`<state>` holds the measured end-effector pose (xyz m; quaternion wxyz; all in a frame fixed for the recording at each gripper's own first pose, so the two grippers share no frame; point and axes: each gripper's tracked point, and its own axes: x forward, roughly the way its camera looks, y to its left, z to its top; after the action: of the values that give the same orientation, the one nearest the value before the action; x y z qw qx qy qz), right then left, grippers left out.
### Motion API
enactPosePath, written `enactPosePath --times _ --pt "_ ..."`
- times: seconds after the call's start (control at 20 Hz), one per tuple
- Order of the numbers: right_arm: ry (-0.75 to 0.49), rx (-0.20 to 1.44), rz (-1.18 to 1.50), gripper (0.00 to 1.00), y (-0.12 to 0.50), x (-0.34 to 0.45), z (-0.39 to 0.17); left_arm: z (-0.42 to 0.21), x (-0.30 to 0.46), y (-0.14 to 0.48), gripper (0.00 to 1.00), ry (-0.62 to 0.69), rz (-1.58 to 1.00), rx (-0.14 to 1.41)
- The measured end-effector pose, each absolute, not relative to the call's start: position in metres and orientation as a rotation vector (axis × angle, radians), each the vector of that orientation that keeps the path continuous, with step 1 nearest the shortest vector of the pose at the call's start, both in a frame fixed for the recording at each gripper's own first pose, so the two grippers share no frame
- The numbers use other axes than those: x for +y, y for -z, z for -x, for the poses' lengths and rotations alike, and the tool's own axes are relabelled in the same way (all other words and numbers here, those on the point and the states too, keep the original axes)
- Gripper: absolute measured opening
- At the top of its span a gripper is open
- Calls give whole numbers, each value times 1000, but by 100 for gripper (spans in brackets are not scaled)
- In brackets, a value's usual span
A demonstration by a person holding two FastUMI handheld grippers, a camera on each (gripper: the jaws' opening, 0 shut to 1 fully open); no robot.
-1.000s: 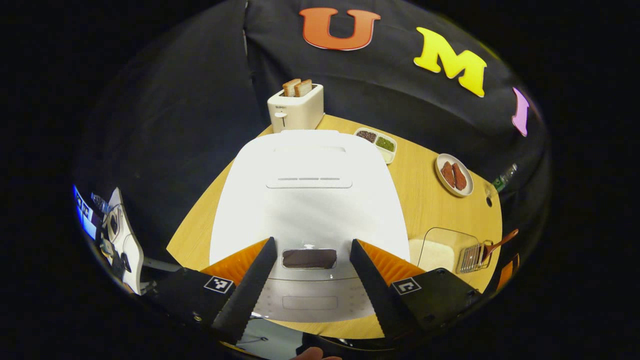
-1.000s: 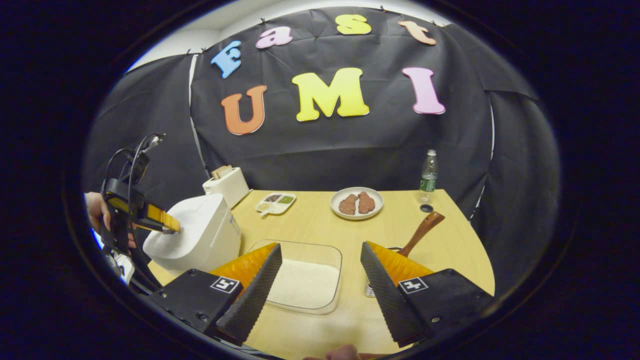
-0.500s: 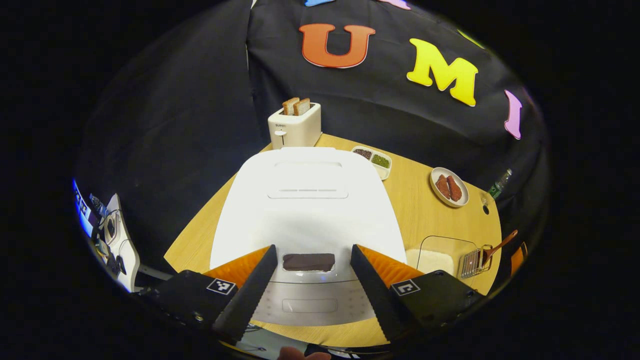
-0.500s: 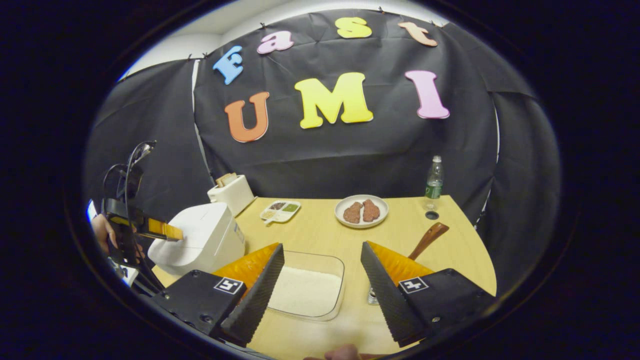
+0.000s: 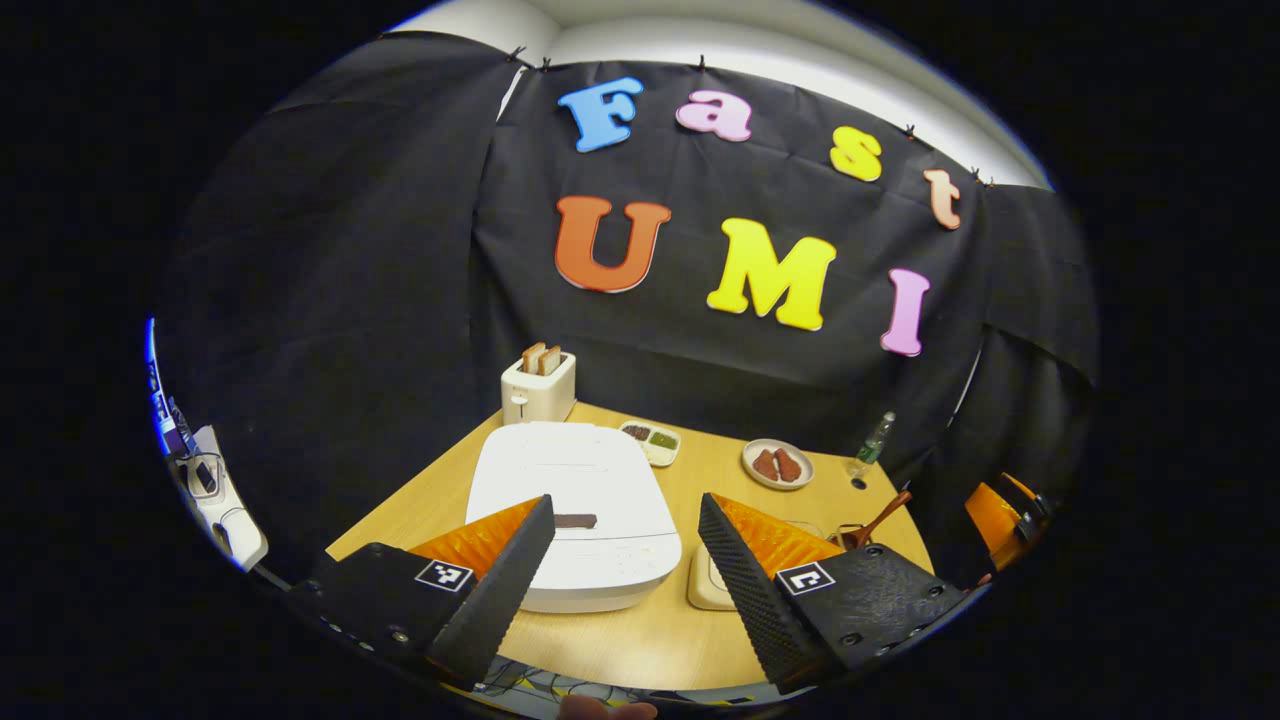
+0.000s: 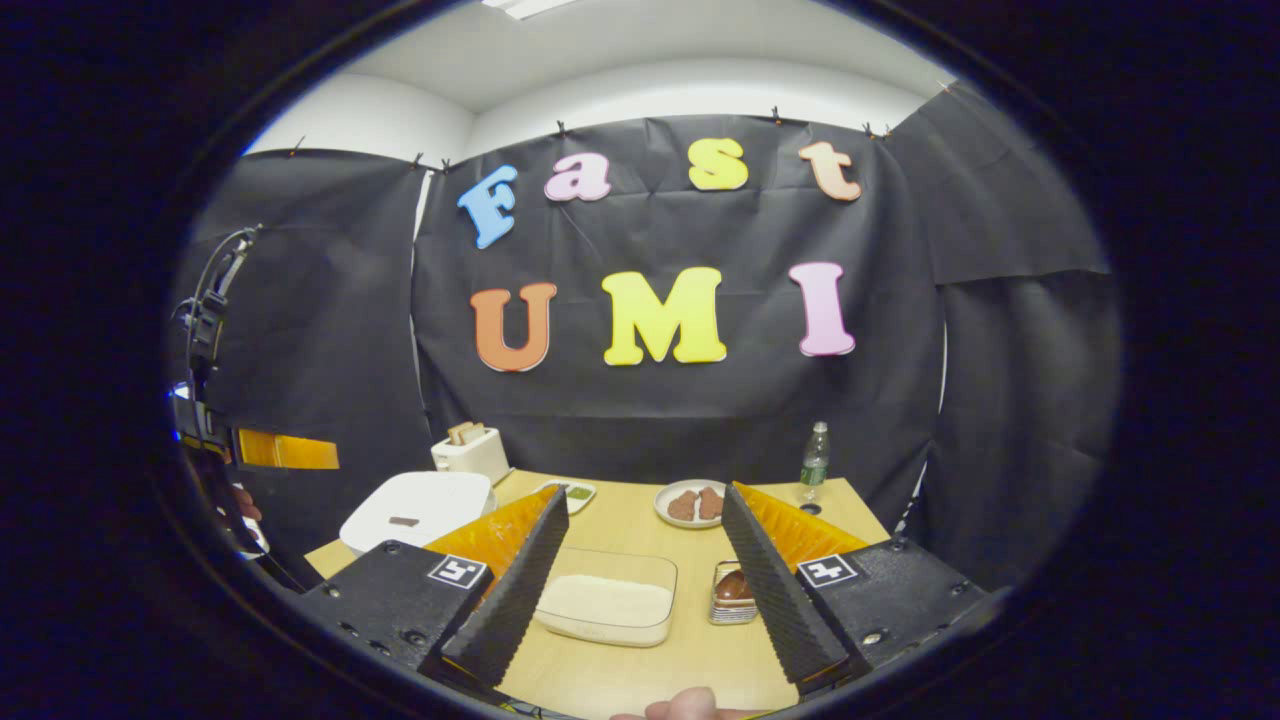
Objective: Close the left gripper, press the button to open the rice cooker; take a wooden spoon from the chopstick holder with the right hand, scoop a spoonful of rice and pour it into the rice cooker, then put the wooden spoon back into the chopstick holder.
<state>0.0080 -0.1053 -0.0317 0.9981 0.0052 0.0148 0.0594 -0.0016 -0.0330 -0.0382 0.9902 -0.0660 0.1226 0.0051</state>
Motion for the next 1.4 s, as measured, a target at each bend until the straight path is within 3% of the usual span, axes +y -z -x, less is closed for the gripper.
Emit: enactPosePath --times 0.45,1.4 --pt "-167 -37 31 98 21 -74 75 102 -72 8 94 92 66 49" --pt "-157 13 46 98 45 -79 90 115 -87 4 94 137 61 3"
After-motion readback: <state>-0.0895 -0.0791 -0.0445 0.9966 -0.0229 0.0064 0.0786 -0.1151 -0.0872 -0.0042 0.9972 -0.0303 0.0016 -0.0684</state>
